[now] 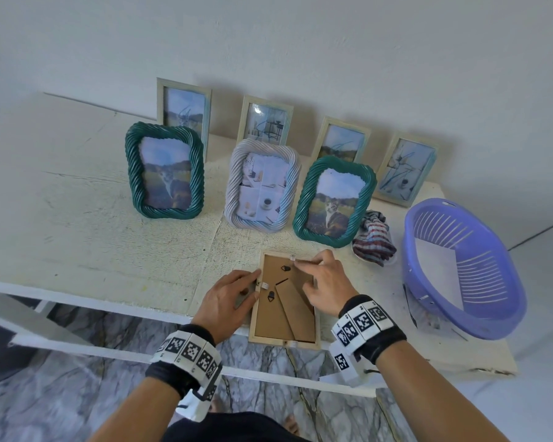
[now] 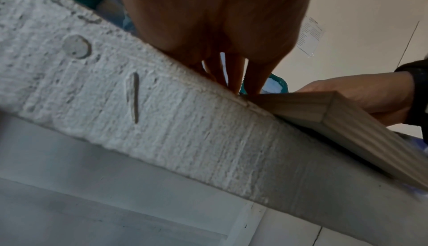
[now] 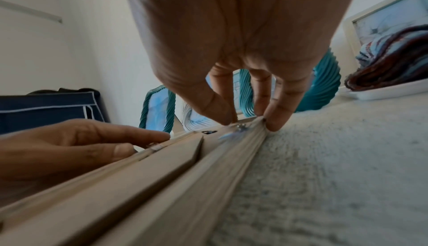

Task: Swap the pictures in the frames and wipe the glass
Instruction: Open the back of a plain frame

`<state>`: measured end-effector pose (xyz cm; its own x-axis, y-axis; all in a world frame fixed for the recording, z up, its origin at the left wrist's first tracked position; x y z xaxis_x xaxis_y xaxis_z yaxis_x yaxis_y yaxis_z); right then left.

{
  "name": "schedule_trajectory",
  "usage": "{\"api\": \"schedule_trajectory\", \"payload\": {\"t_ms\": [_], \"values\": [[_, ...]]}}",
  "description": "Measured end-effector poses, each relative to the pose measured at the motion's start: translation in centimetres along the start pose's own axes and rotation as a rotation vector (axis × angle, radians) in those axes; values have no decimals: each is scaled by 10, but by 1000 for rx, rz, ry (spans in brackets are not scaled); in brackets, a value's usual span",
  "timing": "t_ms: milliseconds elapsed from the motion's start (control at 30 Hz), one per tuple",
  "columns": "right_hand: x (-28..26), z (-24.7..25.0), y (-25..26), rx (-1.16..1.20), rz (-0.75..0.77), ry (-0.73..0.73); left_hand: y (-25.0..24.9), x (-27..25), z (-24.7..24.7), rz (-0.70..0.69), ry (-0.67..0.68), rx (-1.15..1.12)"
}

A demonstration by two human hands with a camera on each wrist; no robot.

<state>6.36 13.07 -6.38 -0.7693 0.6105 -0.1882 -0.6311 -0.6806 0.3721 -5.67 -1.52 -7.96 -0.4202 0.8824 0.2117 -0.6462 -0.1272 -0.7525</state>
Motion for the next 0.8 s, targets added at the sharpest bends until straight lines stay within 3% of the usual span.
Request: {"api": "schedule_trajectory", "payload": {"t_ms": [300,500,800], "values": [[-12,9,1,178,-28,-40,2,1,1,24,-3,-11],[-58,-22,14,210,-8,132,4,1,0,26,0,-2],[-70,-36,3,192,95,184,-1,1,3,13,-10,7]]}}
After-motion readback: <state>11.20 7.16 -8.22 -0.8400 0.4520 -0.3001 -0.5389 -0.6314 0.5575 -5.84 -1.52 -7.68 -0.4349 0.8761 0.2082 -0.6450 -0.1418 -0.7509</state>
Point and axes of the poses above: each hand's wrist, its own x-axis towards the middle knuckle, its own z-axis out of the back of the hand, y = z × x, the point moved 10 cm from there along x, towards the middle knuckle, and after that the axes turned 1 degree about -y, right-handed, at the moved point
